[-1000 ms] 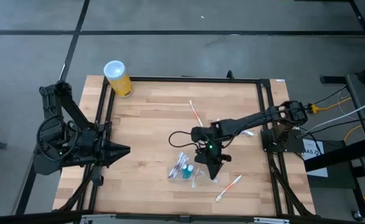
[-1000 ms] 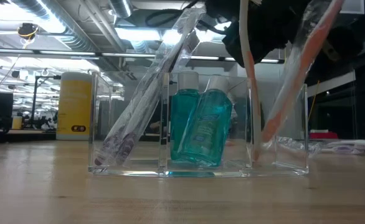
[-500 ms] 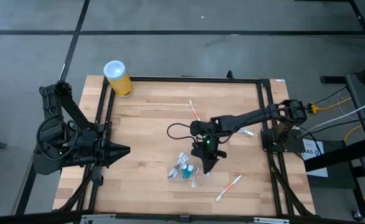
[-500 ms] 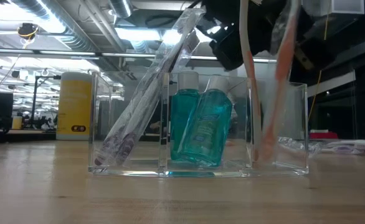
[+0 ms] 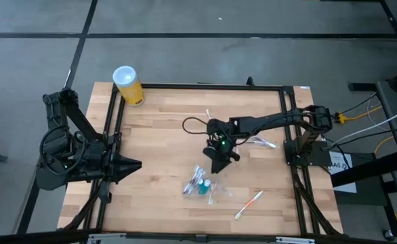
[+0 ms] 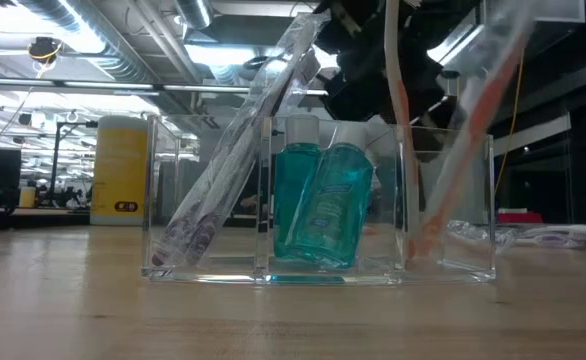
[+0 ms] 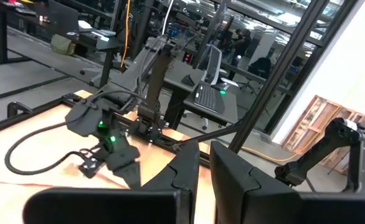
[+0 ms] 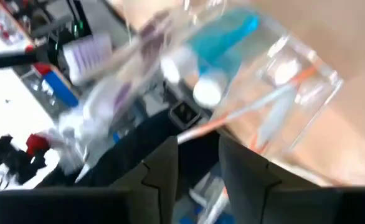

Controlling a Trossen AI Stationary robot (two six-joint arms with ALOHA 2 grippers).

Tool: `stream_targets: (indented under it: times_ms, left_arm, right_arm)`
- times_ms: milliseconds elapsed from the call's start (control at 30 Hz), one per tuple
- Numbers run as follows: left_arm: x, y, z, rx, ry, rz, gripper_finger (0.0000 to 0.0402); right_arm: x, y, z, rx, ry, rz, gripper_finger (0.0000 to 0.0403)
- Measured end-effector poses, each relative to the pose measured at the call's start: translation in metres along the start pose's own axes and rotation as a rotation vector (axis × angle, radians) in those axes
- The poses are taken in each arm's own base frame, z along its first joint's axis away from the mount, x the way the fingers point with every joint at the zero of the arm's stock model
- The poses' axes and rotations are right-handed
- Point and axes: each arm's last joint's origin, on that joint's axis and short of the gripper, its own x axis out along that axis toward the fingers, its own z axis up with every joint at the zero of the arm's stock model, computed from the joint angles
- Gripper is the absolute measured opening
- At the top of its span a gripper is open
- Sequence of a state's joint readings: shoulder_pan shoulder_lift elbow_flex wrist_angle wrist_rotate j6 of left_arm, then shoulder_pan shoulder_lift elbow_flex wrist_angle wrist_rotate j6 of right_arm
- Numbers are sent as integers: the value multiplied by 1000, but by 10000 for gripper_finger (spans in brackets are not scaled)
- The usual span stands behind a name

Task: Pick & Place toothbrushing station
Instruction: Adjust the transparent organizer

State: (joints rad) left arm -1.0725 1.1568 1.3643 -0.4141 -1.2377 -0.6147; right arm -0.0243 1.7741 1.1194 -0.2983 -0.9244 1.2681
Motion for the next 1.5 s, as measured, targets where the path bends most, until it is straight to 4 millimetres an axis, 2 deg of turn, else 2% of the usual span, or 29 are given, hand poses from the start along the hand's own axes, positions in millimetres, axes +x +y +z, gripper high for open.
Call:
stream_targets:
  times_ms: [133,300,367,867,1500]
  left_arm:
    - [0,0,0,-1,0,0,33]
    - [0,0,0,-2,0,0,33]
    - [0,0,0,-2,0,0,33]
    - [0,-3,4,-21,-18,-11,33]
    - [0,-5,6,-7,-29,-18,33]
  right_arm:
    - [-9,-4,9,-2,-103,-23,98]
    - [-15,-13,12,-2,-158,-96,25]
    - [-15,-15,11,-9,-155,-114,8]
    - [13,-34,17,14,-95,-225,2]
    - [41,-31,-8,-31,3,-260,0]
